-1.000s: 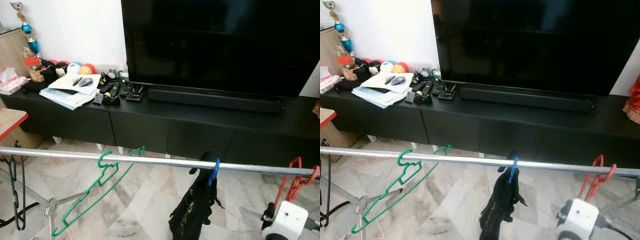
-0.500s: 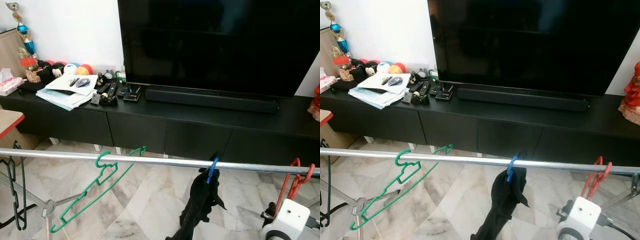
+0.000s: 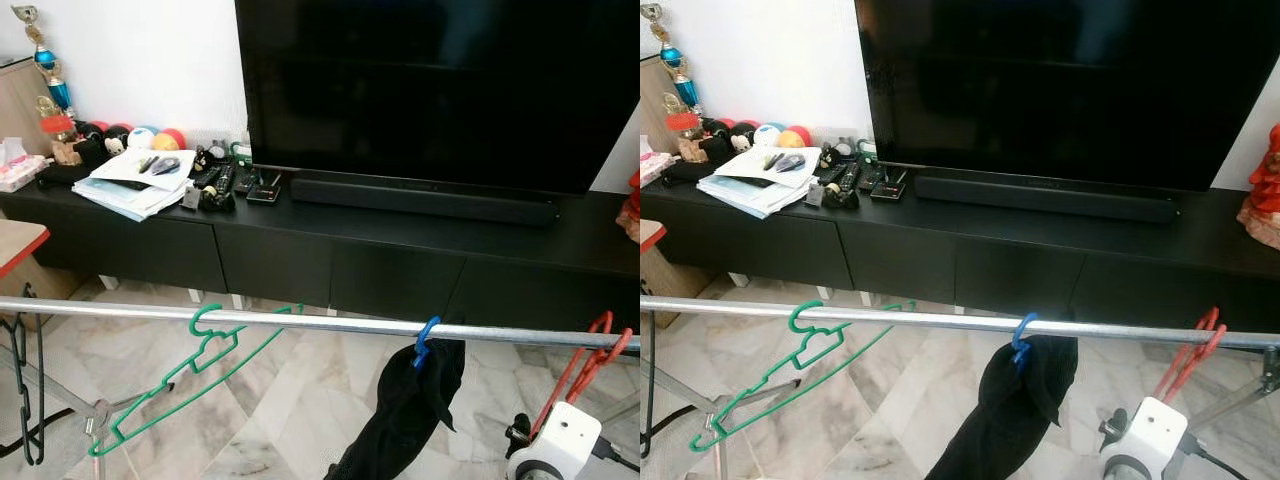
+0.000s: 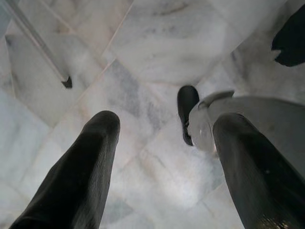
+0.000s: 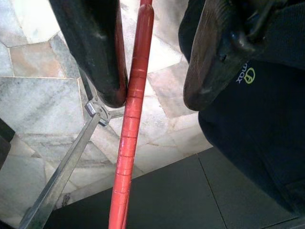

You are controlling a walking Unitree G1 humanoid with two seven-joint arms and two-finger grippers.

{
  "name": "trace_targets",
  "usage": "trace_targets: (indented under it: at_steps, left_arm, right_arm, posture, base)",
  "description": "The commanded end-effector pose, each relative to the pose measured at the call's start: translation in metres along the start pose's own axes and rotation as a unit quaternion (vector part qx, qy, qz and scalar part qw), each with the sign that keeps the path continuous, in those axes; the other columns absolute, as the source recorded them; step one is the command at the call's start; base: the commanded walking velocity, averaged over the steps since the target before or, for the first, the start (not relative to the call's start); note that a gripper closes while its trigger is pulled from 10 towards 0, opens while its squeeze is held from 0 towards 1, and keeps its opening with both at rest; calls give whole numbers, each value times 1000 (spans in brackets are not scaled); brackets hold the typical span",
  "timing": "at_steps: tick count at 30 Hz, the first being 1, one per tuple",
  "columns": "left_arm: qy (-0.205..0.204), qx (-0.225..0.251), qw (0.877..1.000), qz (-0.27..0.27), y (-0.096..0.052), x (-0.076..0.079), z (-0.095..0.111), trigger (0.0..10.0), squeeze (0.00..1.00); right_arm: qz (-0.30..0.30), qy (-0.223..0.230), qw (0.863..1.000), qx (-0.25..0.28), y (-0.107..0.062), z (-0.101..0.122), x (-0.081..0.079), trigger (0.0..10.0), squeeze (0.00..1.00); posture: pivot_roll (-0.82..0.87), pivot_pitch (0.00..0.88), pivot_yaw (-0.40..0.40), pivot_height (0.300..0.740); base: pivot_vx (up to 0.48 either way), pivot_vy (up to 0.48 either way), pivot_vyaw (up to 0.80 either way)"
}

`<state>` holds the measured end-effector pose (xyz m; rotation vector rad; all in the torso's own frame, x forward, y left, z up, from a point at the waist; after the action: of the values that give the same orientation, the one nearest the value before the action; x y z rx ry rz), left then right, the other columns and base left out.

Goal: Hang hanger

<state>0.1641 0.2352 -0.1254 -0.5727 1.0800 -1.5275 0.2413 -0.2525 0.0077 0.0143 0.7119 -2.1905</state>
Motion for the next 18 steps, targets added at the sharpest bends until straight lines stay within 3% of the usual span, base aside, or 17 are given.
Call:
trace_targets:
  at_steps: [1, 3, 4, 5, 6, 7, 18]
  left_arm:
    - [5, -7, 1000, -4, -2, -1, -8, 10000, 0]
    - [5, -9, 1000, -5, -2, 0, -10, 10000, 0]
    - [6, -11, 1000, -7, -3, 3, -12, 10000, 0]
    - [7, -11, 1000, -8, -3, 3, -12, 10000, 0]
    - [7, -11, 1000, -8, -3, 4, -13, 10000, 0]
    - [7, -11, 1000, -9, -3, 5, -13, 10000, 0]
    - [9, -10, 1000, -18, -2, 16, -13, 10000, 0]
  right_arm:
    - [-3, 8, 1000, -10, 0, -4, 2, 4902, 0]
    - [-3, 10, 1000, -10, -1, -4, 2, 4471, 0]
    - [-4, 11, 1000, -10, -1, -4, 3, 2392, 0]
    - [-4, 11, 1000, -10, -1, -4, 3, 1373, 0]
    - [-5, 11, 1000, -10, -1, -5, 3, 1098, 0]
    - [-5, 11, 1000, -10, -1, -5, 4, 0, 0]
    - [-10, 10, 1000, -12, -3, -6, 8, 0, 0]
  posture:
    - [26, 0, 6, 740]
    - [25, 0, 6, 740]
    - [25, 0, 6, 740]
    - [25, 0, 6, 740]
    - [25, 0, 6, 740]
    - [25, 0, 6, 740]
    - [20, 0, 1, 740]
  base:
    - [0, 0, 0]
    - [0, 0, 0]
    - [0, 0, 0]
    - [0, 0, 0]
    - [0, 0, 0]
    - [0, 0, 0]
    - [0, 0, 0]
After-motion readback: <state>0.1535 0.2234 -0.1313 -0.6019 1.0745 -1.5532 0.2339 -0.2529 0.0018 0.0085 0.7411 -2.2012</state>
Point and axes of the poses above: a point about 5 cm out from each wrist's last joint towards the gripper, its own y axis pointing out of the wrist towards the gripper, its own z axis along the axis of the wrist's last joint, x = y × z, the point moved 4 cm from there along y, pointing out of the wrist towards the gripper, and after that the axes turned 14 degrees about y, right-handed, at the moved point
